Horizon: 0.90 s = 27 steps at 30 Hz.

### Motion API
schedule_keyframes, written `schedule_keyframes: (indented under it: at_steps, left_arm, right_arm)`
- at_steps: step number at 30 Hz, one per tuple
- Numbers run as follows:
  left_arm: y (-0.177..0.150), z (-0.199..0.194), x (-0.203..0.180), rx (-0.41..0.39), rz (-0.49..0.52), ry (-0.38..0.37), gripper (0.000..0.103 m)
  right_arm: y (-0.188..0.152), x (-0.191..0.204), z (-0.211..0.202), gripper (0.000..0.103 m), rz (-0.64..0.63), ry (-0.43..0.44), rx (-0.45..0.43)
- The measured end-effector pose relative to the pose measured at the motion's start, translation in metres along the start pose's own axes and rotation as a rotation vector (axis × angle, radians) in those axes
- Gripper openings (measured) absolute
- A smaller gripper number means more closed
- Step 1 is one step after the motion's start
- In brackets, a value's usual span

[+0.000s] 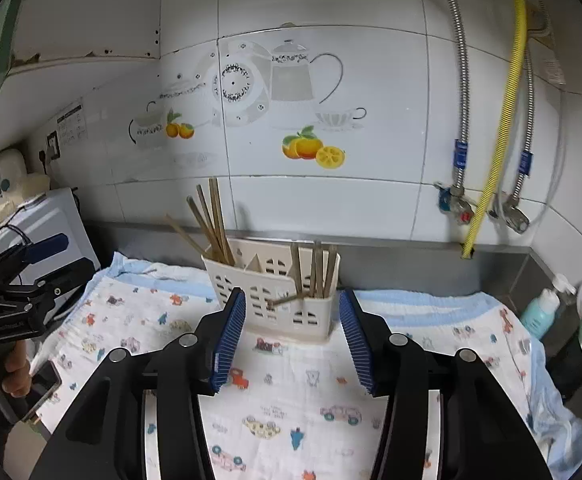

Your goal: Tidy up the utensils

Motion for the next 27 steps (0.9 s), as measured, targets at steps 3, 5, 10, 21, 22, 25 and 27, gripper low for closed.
schedule_keyframes:
  at_steps: [3,5,10,21,22,25,27]
  left_arm:
    - [-0.011,-0.008,-0.003,0.0,0.003,0.003,0.096]
    - [-0.019,-0.013,-0.005,-0.004,0.002,0.022,0.096]
    - [-0.033,-0.026,-0.001,-0.006,-0.033,0.044,0.098]
    - [-0.056,-0.051,-0.007,-0.003,-0.021,0.107,0.098]
    - [-0.058,-0.054,-0.006,-0.005,-0.028,0.113,0.098]
    - [-0.062,-0.062,-0.007,-0.013,-0.031,0.119,0.098]
    - [-0.064,-0.067,-0.007,-0.019,-0.025,0.126,0.098]
  right_arm:
    - [-0.013,0.008,-0.01,0.07,-0.008,-0.01,-0.007]
    - [-0.019,0.013,-0.016,0.07,-0.013,-0.02,-0.013]
    - [-0.037,0.022,-0.031,0.075,-0.01,-0.032,-0.016]
    - [-0.065,0.031,-0.051,0.085,0.023,-0.048,-0.022]
    - [-0.067,0.031,-0.053,0.085,0.027,-0.048,-0.021]
    - [-0.076,0.031,-0.056,0.086,0.045,-0.044,-0.014]
    - [-0.081,0.03,-0.059,0.089,0.057,-0.049,-0.013]
Point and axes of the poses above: each gripper's, at about its wrist camera, not at the fingertips, and z roughly the way its jaws point, x to its left, y to its top, the point moved 5 cm from there along z, roughly the way its jaws point, and after that the axes turned 1 degree about x, right-handed, at the moved point
